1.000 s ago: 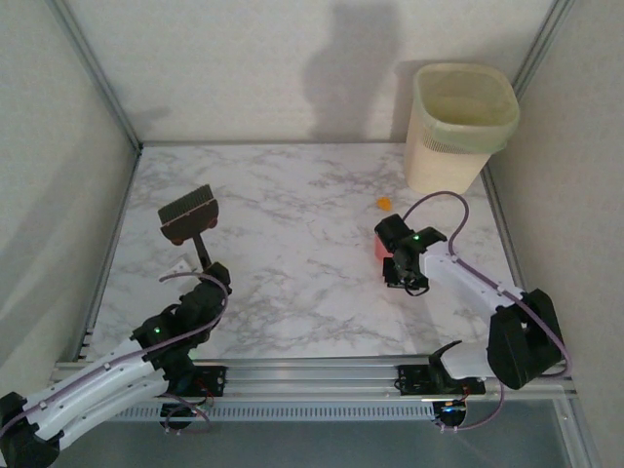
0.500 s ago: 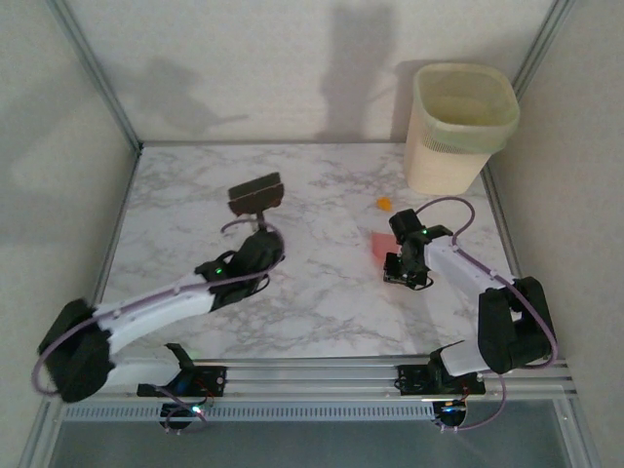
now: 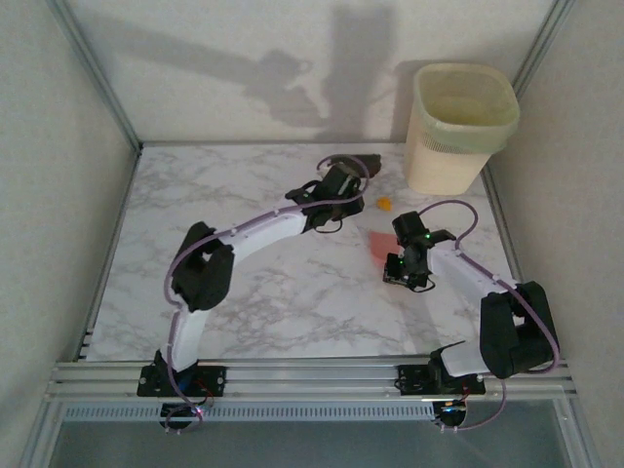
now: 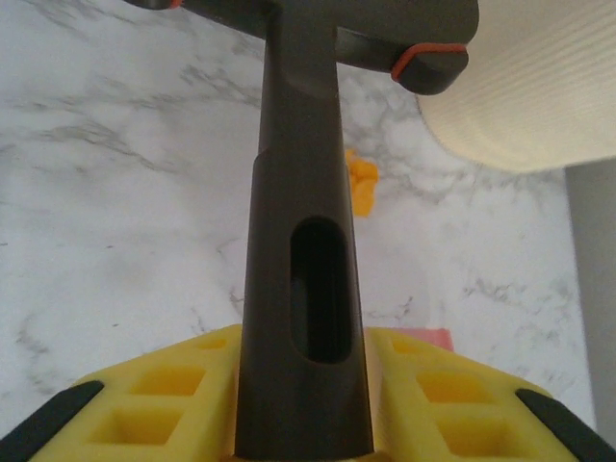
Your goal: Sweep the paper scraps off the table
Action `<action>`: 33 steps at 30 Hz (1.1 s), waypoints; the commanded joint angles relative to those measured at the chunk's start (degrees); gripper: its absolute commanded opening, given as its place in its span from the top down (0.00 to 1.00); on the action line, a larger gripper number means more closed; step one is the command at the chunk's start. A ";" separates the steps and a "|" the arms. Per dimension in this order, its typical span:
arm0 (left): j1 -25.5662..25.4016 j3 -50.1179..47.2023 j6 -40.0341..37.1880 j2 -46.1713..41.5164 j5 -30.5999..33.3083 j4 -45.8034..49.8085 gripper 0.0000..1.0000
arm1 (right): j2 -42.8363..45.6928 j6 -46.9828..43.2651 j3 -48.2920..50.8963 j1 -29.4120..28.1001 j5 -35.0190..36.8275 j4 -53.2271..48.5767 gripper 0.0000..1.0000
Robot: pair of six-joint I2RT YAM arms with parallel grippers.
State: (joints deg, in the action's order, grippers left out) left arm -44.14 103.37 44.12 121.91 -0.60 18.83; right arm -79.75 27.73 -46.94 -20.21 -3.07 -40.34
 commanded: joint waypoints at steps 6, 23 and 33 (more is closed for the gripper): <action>0.59 19.55 -8.74 12.30 -8.84 15.52 1.00 | 0.80 0.26 0.94 0.55 -0.18 -0.88 1.00; -0.96 26.37 -11.24 17.82 -18.30 19.04 1.00 | 0.51 0.69 0.78 0.61 0.65 -0.98 1.00; -4.27 17.08 -7.54 11.38 -18.11 15.09 1.00 | -1.72 0.95 -0.66 0.59 1.69 -2.03 1.00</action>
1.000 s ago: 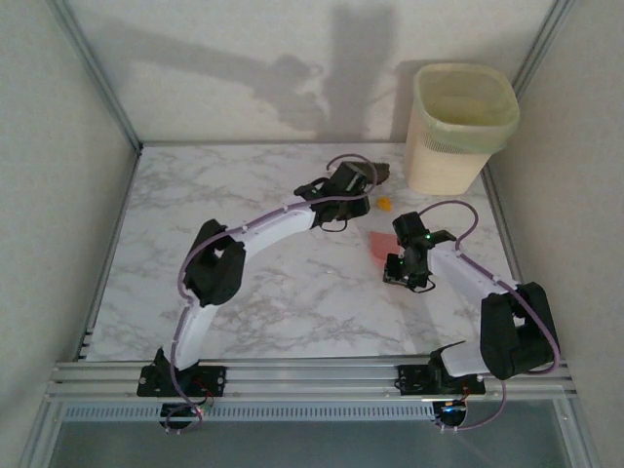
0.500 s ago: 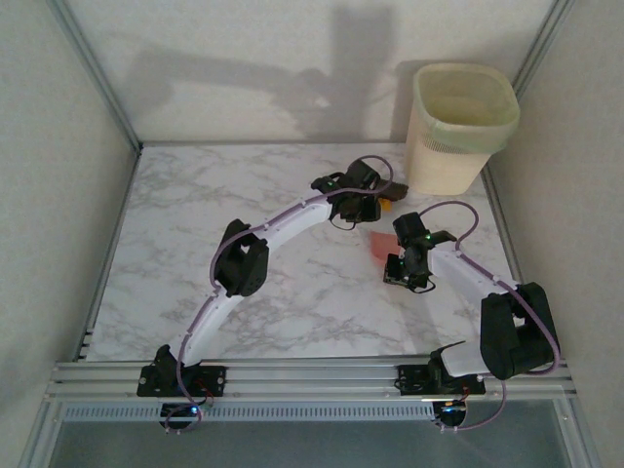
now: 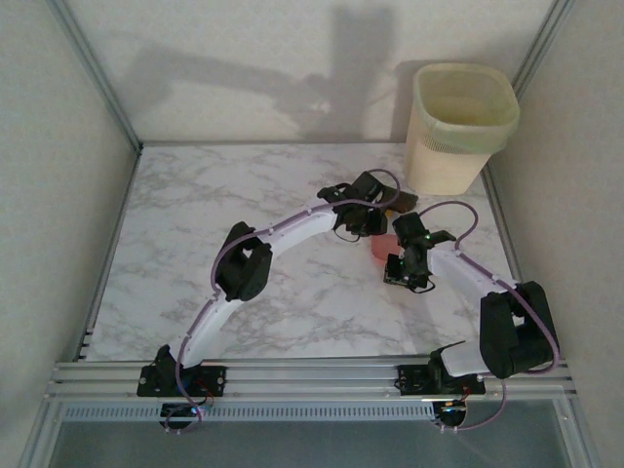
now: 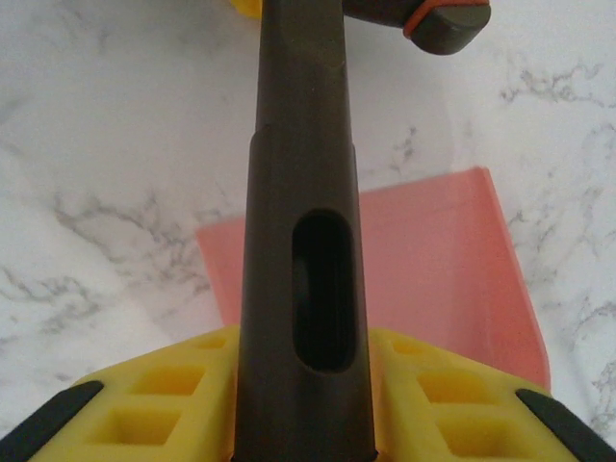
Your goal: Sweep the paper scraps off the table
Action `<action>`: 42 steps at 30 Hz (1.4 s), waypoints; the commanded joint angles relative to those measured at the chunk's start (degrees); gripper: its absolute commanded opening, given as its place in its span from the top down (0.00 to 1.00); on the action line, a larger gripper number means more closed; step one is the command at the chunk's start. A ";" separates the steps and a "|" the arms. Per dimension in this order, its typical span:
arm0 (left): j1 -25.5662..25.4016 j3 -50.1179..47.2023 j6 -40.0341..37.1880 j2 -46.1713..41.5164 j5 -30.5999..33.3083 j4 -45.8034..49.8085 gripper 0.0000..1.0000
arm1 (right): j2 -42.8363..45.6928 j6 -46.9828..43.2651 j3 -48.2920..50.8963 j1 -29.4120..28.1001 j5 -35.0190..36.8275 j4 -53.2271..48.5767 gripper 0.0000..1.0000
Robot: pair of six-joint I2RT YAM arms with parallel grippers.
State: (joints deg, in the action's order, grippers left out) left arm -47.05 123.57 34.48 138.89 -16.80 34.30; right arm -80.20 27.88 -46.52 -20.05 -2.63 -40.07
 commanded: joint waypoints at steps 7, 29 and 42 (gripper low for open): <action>-2.99 -16.87 4.33 -15.12 -1.81 -6.88 1.00 | -1.68 1.35 -1.01 0.42 2.10 -2.27 1.00; -7.35 -39.64 13.53 -29.68 -4.25 -21.45 1.00 | -0.18 1.10 0.51 0.38 1.45 -0.44 1.00; -6.27 -34.93 12.15 -29.54 5.13 -14.79 1.00 | -0.98 0.82 0.21 0.44 1.25 -0.44 1.00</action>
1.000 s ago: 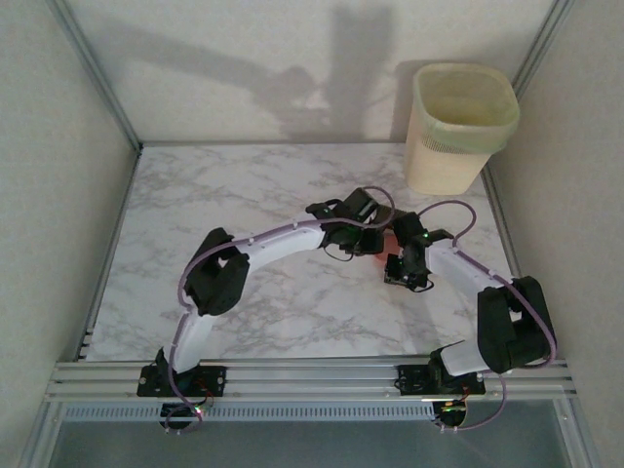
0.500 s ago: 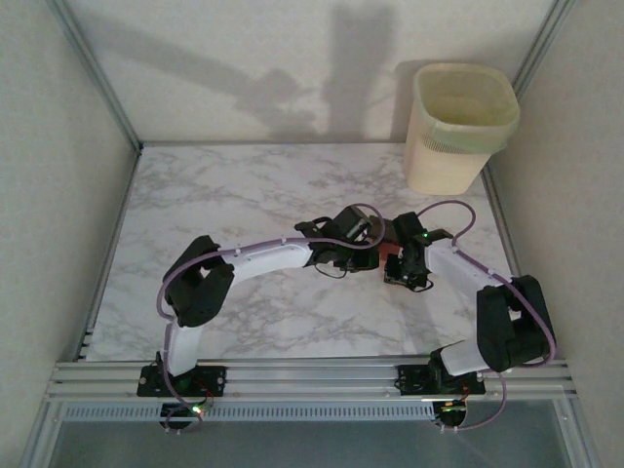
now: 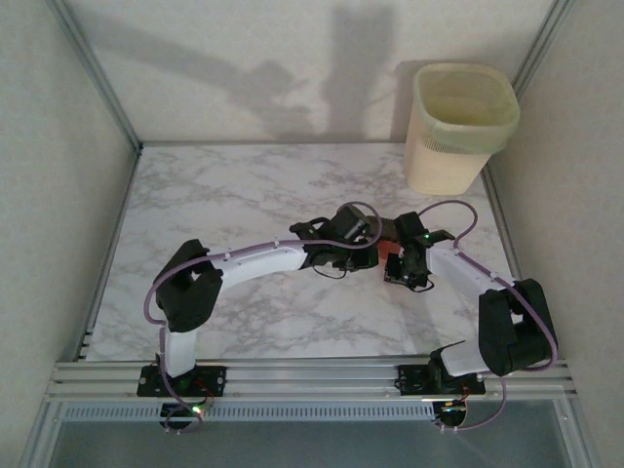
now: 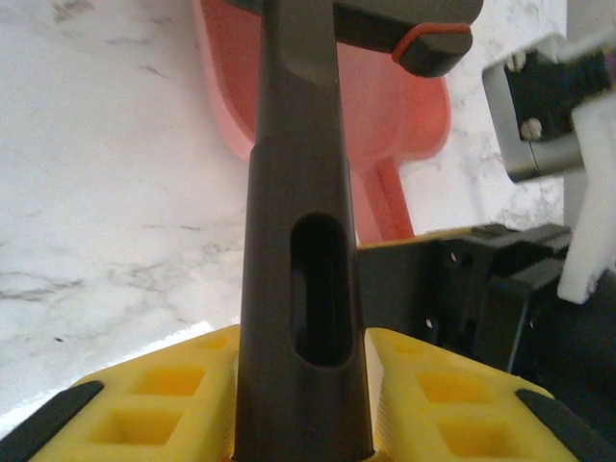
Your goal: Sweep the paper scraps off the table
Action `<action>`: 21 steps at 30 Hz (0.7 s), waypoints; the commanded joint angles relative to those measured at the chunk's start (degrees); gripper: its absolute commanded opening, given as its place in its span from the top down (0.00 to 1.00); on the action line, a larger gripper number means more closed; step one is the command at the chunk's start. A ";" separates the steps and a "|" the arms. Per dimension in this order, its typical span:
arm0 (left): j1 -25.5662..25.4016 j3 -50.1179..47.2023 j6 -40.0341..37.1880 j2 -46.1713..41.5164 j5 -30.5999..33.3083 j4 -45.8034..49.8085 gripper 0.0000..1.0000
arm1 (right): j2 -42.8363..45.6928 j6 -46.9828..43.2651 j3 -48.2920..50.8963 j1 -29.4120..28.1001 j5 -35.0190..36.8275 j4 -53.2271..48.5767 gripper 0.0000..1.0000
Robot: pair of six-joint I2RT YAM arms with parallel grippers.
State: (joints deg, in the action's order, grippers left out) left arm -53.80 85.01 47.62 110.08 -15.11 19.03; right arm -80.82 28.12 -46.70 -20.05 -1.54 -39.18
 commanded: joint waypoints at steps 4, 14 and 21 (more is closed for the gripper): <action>0.81 5.09 -1.52 1.51 3.66 1.19 1.00 | -0.88 0.58 0.29 0.36 -0.33 -1.43 1.00; 1.16 4.06 -2.89 2.37 2.75 1.62 1.00 | 0.86 2.45 0.73 -3.33 5.71 -5.08 1.00; 1.51 3.48 -3.55 2.48 0.81 1.43 1.00 | -0.42 5.83 -1.48 -10.10 14.28 -10.60 1.00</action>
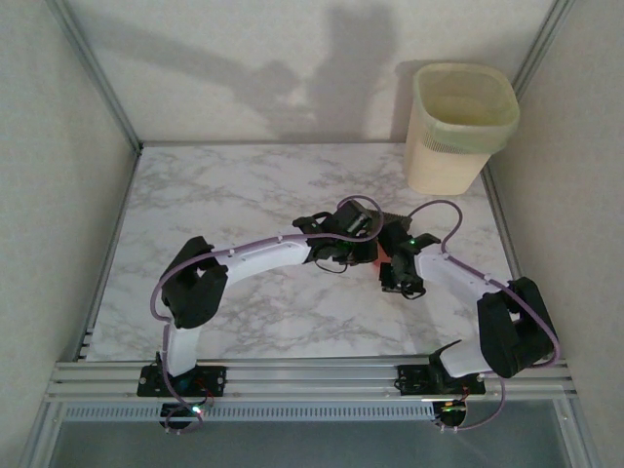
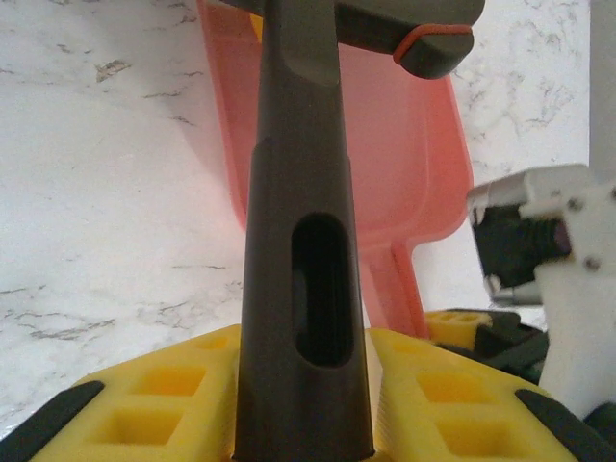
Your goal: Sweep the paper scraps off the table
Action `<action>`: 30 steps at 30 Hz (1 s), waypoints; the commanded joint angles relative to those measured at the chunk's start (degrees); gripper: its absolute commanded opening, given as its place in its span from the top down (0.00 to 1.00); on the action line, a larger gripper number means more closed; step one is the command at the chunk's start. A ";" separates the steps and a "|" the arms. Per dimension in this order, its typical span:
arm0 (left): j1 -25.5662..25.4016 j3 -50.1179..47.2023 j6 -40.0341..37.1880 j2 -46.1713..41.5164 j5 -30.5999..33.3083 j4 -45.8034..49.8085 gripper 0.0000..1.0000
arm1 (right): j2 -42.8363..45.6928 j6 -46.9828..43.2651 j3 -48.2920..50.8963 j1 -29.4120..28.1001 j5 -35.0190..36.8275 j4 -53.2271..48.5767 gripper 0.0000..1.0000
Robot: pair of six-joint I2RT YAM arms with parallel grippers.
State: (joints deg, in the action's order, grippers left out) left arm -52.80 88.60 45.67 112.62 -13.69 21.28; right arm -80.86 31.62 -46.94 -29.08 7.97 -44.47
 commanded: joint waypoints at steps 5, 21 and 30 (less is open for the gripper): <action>0.50 -0.89 -1.85 -0.54 -1.11 -0.84 1.00 | 1.96 2.49 0.02 -1.07 3.38 -4.72 1.00; 1.29 -4.31 -2.08 -2.78 -1.76 -1.92 1.00 | 15.87 4.20 -0.03 -1.30 0.90 -8.25 1.00; 1.37 -5.01 -2.06 -3.71 -2.12 -2.18 1.00 | 9.10 4.70 0.61 -3.11 -0.03 -8.50 1.00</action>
State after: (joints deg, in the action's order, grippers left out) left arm -51.55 84.18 44.58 111.79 -14.96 19.55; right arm -69.12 35.42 -45.84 -31.77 7.38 -51.90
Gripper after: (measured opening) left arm 0.322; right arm 0.270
